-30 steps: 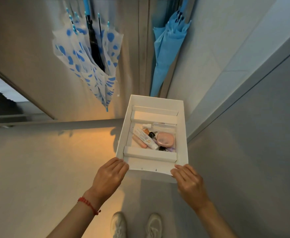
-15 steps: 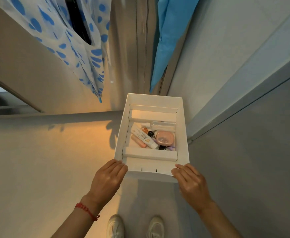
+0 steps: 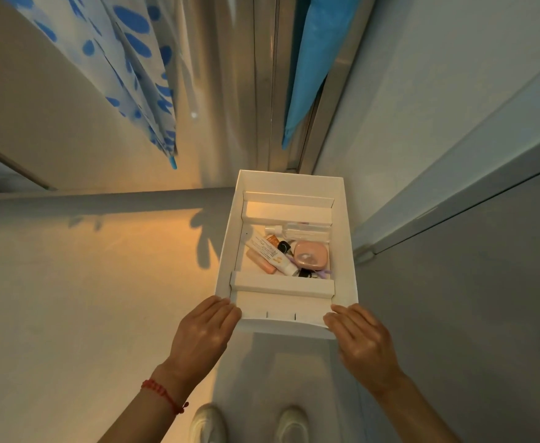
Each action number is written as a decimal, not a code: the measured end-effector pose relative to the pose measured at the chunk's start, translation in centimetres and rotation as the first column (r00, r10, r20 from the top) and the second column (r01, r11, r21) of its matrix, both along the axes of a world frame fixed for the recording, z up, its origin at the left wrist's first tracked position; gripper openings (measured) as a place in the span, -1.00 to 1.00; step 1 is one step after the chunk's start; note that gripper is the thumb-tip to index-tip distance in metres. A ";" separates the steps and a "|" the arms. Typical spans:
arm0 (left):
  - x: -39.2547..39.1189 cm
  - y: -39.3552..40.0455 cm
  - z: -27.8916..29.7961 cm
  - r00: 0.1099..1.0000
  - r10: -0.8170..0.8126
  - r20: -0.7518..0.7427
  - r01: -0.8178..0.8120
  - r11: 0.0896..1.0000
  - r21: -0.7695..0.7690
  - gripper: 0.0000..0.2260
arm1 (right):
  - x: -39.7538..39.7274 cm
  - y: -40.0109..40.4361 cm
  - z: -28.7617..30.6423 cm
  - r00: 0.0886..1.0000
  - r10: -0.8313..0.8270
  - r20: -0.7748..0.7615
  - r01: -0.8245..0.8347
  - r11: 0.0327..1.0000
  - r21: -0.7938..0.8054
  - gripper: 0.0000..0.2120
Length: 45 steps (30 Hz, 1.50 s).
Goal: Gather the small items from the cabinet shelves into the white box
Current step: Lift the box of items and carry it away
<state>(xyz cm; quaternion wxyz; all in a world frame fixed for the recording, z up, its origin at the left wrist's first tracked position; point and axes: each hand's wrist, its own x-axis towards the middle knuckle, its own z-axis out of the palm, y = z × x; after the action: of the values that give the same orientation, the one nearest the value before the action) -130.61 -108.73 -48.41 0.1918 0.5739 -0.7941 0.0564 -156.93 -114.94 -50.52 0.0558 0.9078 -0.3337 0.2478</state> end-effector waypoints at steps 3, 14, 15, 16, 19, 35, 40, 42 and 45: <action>0.0 -0.5 -1.9 1.000 -0.001 -0.008 0.001 1.000 -0.004 -0.41 | 0.0 -0.4 -2.0 1.000 0.000 0.009 0.000 1.000 -0.005 -0.49; -0.2 -2.0 -11.3 0.999 -0.013 -0.053 0.013 1.000 -0.009 -0.79 | -0.2 -2.3 -11.4 1.000 0.012 -0.007 -0.012 1.000 -0.029 -0.54; -0.2 -2.0 -12.2 0.998 -0.013 -0.058 0.012 1.000 -0.013 -0.75 | -0.3 -2.4 -12.3 1.000 0.013 -0.008 -0.013 0.999 -0.034 -0.56; -0.1 -2.2 -13.1 0.998 -0.014 -0.063 0.012 1.000 -0.023 -0.71 | -0.3 -2.6 -13.2 1.000 0.015 -0.012 -0.015 0.999 -0.036 -0.58; 0.1 -2.5 -15.5 0.998 -0.020 -0.068 0.018 0.999 -0.032 -0.70 | -0.2 -3.0 -15.8 1.000 0.017 -0.018 -0.018 0.999 -0.051 -0.65; 0.4 -5.1 -28.3 0.997 -0.058 -0.055 0.055 0.997 -0.062 -0.79 | -0.5 -5.0 -28.5 0.998 -0.004 -0.058 0.001 0.999 -0.053 -0.84; 0.3 -6.0 -31.7 0.996 -0.056 -0.063 0.052 0.996 -0.068 -0.77 | -0.3 -6.5 -32.1 1.000 0.004 -0.015 -0.004 1.000 -0.020 -0.73; 0.2 -6.4 -33.2 0.996 -0.054 -0.072 0.048 0.995 -0.085 -0.77 | -0.5 -7.1 -33.6 1.000 0.016 0.012 -0.016 1.000 -0.012 -0.72; 0.2 -7.1 -35.6 0.997 -0.035 -0.063 0.027 0.990 -0.135 -0.64 | -0.4 -8.1 -35.4 0.999 0.033 0.037 -0.032 0.999 -0.041 -0.82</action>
<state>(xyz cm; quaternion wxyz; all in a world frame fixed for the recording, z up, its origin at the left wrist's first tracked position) -130.40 -115.84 -84.05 0.2566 0.5488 -0.7907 0.0879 -157.36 -123.03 -85.96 0.0637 0.9070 -0.3149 0.2724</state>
